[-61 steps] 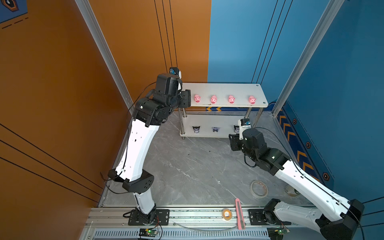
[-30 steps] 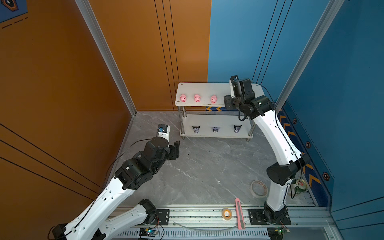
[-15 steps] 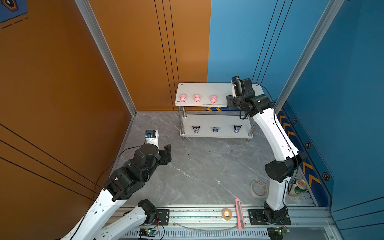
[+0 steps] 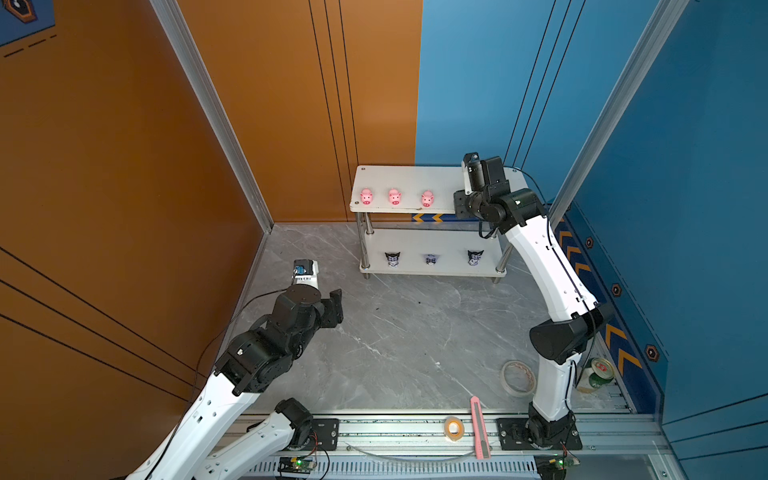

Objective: Place and organize the plastic toys onto the shelf
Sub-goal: 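Lower the right gripper over a shelf pig while the left arm draws back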

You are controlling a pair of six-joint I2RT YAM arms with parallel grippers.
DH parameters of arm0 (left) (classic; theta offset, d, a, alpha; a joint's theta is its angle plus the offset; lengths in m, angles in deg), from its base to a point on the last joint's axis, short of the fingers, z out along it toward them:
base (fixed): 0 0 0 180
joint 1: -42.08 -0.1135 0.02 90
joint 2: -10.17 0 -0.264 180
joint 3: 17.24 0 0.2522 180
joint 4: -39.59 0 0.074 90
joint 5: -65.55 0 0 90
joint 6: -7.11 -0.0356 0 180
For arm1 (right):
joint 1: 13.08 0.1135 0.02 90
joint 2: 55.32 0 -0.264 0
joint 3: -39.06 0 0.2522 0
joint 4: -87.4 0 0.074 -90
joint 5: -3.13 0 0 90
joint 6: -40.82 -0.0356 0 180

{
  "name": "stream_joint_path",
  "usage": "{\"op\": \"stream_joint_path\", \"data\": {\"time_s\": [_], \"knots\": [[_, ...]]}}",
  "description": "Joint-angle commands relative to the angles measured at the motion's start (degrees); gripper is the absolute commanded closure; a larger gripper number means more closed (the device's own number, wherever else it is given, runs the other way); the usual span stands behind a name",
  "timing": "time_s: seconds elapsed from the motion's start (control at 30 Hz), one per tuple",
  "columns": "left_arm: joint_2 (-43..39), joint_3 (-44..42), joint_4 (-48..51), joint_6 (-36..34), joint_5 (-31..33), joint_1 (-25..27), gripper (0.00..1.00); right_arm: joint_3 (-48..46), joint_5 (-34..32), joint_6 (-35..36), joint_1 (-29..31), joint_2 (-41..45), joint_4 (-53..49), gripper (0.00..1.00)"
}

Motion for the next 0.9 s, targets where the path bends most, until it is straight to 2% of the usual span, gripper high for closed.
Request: {"op": "stream_joint_path", "data": {"time_s": [0.0, 0.67, 0.77, 0.87], "knots": [[-0.7, -0.9, 1.2, 0.6, -1.1, -0.7, 0.27, 0.2, -1.7, -0.8, -0.5, 1.1, -1.1, 0.62], [-1.5, -1.3, 1.7, 1.3, -2.5, -2.1, 0.26, -3.4, -3.1, -2.3, -1.6, 4.2, -0.6, 0.62], [-1.7, -1.3, 1.7, 1.3, -2.5, -2.2, 0.26, -3.8, -2.5, -2.2, -1.5, 4.5, -0.4, 0.58], [-1.8, -1.3, 1.7, 1.4, -2.5, -2.2, 0.26, -4.4, -2.5, -2.4, -1.3, 4.8, -0.3, 0.5]]}}
